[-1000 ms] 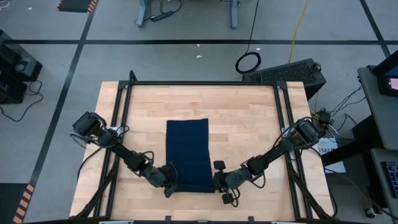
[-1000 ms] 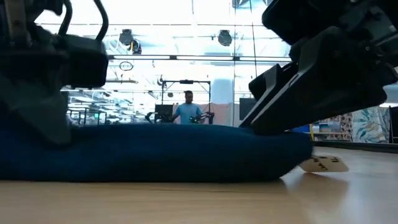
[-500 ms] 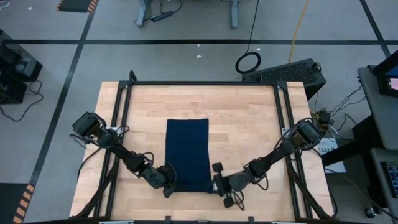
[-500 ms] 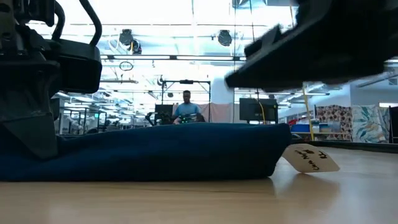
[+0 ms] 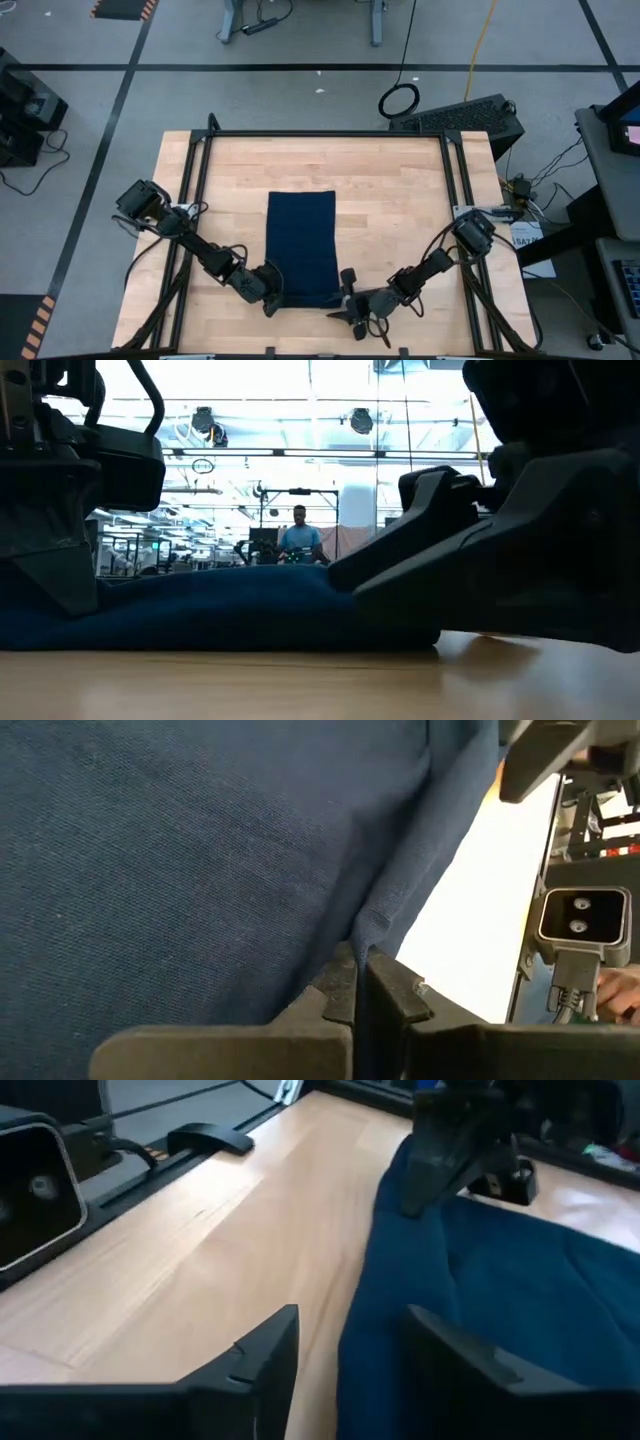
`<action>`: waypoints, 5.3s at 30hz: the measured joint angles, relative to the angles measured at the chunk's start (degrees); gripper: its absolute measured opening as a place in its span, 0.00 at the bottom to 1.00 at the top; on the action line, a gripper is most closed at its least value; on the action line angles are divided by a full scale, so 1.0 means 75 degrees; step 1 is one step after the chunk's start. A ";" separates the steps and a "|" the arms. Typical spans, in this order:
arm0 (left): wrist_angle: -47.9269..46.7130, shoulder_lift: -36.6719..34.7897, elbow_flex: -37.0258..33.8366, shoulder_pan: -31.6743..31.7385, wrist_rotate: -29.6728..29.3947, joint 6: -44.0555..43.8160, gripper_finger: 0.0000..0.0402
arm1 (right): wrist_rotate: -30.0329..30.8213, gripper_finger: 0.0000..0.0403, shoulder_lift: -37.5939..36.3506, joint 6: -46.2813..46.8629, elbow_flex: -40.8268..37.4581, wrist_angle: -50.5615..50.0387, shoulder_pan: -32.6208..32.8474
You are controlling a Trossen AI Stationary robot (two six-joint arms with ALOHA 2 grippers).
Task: Roll towel
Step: Roll the dark blue towel
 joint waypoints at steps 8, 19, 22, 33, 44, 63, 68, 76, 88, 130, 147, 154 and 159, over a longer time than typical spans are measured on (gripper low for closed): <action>-0.0007 0.0000 0.0000 0.0000 0.0000 -0.0017 0.03 | 0.0535 0.51 -0.0181 -0.0219 0.0049 0.0085 0.0179; -0.0007 0.0000 0.0000 0.0000 0.0003 -0.0025 0.03 | 0.0820 0.57 -0.0156 0.0292 0.0047 -0.0643 0.0190; -0.0007 0.0000 0.0000 0.0000 0.0003 -0.0025 0.03 | 0.0819 0.57 -0.0156 0.0564 0.0047 -0.0704 0.0147; 0.0031 0.0000 0.0000 0.0000 -0.0088 -0.0041 0.03 | 0.0574 0.57 -0.0156 0.1941 0.0047 -0.1290 -0.0006; 0.0031 0.0000 0.0000 0.0000 -0.0195 -0.0028 0.11 | 0.1580 0.57 -0.0314 0.0697 0.0047 -0.1182 0.0329; 0.0055 0.0000 0.0000 0.0000 -0.0108 -0.0090 0.12 | 0.1078 0.57 -0.0404 -0.0234 0.0050 -0.0170 0.0534; 0.0043 0.0000 0.0000 0.0000 -0.0108 -0.0170 0.12 | 0.0864 0.56 -0.0146 0.0132 0.0055 -0.0095 0.0398; 0.0035 0.0000 0.0000 0.0000 -0.0108 -0.0212 0.12 | 0.0837 0.55 0.0413 0.0488 0.0418 -0.0034 0.0298; 0.0054 0.0000 0.0000 0.0000 -0.0108 -0.0235 0.12 | 0.1330 0.55 0.0538 0.1303 0.0475 -0.0428 0.0213; -0.0309 -0.1006 0.0233 -0.1935 -0.3639 0.5589 0.60 | 0.1183 0.19 0.0553 0.3311 0.0458 -0.1123 -0.0026; -0.1748 0.0169 0.0481 -0.2213 -0.3996 0.4778 0.70 | 0.0998 0.19 0.0553 0.3312 0.0455 -0.1048 -0.0041; -0.2433 0.0168 0.0481 -0.1996 -0.3834 0.4393 0.42 | 0.0964 0.19 0.0564 0.3337 0.0455 -0.0887 -0.0038; -0.2610 0.0152 0.0490 -0.1914 -0.3539 0.3993 0.09 | 0.0895 0.19 0.0436 0.3580 0.0452 -0.0922 -0.0041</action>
